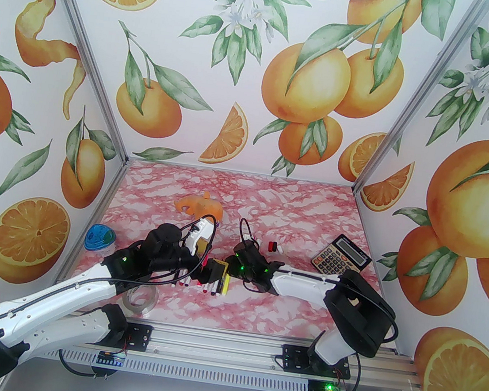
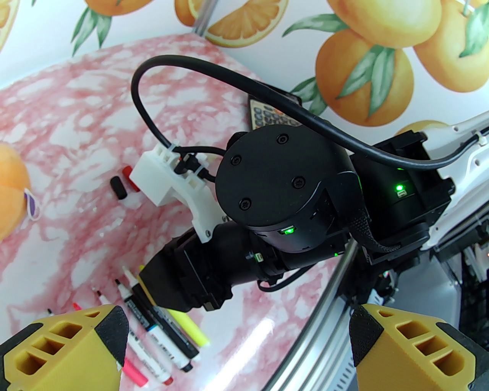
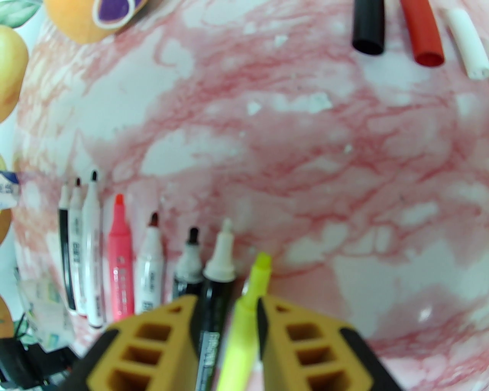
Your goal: Open the pen caps
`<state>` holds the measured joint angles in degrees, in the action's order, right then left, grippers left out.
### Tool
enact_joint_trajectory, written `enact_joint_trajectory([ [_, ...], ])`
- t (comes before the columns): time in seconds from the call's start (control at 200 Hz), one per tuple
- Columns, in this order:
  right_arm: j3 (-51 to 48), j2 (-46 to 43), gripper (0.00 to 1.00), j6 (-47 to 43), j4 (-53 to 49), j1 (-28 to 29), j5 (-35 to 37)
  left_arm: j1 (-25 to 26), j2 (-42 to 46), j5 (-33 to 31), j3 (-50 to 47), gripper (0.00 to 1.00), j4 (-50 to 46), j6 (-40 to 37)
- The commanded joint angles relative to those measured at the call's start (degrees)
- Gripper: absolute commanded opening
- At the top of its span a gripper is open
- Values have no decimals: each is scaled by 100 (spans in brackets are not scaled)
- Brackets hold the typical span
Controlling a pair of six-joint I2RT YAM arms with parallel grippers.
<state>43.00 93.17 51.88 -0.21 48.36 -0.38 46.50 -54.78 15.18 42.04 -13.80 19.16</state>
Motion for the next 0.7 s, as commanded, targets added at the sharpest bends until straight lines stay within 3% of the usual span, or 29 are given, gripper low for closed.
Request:
enact_joint_trajectory([
  [0.0, 121, -11, 33, -26, -38, 60, 99, -33, 98, 13, -78, 100, 176, 51],
  [0.14, 94, -169, 34, -141, -108, 57, 174, -36, 155, -219, -92, 100, 155, 86],
  [0.445, 42, -984, 44, -707, -675, 59, 586, -37, 205, -1380, -32, 100, -27, 182],
  [0.625, 193, -1566, 67, -1236, -1298, 51, 934, -128, -14, -2184, 141, 100, -197, 30],
  [0.695, 245, -1789, 79, -1406, -1477, 43, 1087, -339, -158, -2197, 218, 100, -214, 27],
])
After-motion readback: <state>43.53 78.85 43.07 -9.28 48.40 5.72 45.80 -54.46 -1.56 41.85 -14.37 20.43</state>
